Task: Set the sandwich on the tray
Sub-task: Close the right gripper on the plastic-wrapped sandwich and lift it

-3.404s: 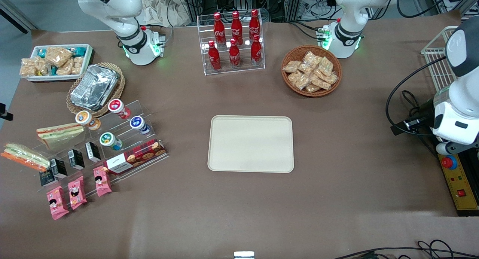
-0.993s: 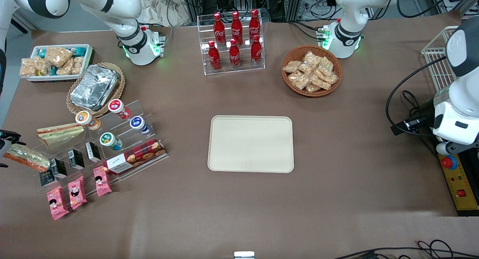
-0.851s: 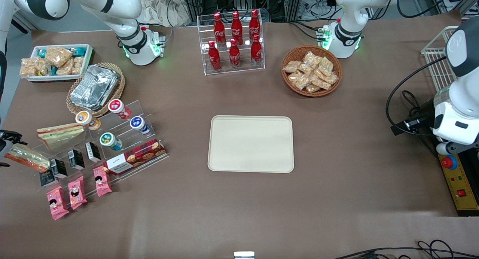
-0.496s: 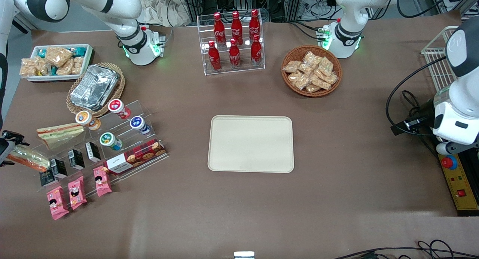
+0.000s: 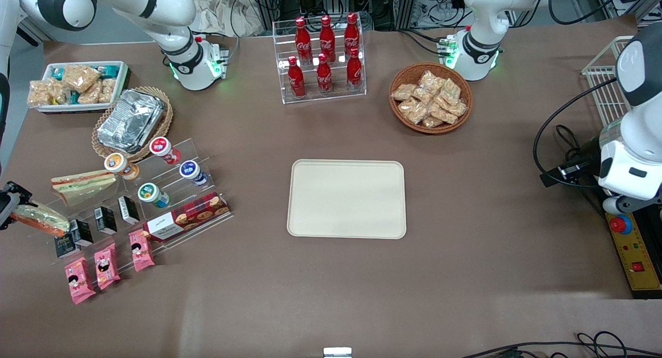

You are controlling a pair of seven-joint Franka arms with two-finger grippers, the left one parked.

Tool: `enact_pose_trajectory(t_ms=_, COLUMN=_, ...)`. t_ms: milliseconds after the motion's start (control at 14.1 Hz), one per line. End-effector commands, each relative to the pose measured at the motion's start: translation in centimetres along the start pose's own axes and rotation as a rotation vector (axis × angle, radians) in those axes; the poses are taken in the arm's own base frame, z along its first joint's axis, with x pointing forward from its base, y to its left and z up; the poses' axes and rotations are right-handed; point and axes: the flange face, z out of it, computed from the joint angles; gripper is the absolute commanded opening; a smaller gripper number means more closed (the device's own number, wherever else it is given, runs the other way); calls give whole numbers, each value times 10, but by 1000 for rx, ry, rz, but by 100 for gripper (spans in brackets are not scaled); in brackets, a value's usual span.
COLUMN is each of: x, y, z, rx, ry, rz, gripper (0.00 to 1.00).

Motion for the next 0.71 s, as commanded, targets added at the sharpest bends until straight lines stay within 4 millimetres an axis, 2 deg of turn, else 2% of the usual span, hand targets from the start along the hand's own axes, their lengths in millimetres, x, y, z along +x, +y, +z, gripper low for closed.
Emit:
enact_pose_trajectory(t_ms=0, x=-4, y=-7, z=-37, rx=11, ry=12, rz=-11, gripper=14)
enact_pose_trajectory(t_ms=142, x=-6, y=-20, z=-71, rx=7, ry=21, rz=-9, gripper=14)
enact_pose_trajectory(t_ms=355, x=-1, y=-47, z=-138, rx=-17, ry=47, rz=-11, gripper=14)
enact_pose_trajectory(t_ms=496, x=34, y=-73, z=-175, rx=-26, ry=65, rz=-29, gripper=14)
enact_pose_trajectory(t_ms=638, x=85, y=-100, z=-200, rx=-21, ry=67, rz=-82, gripper=14)
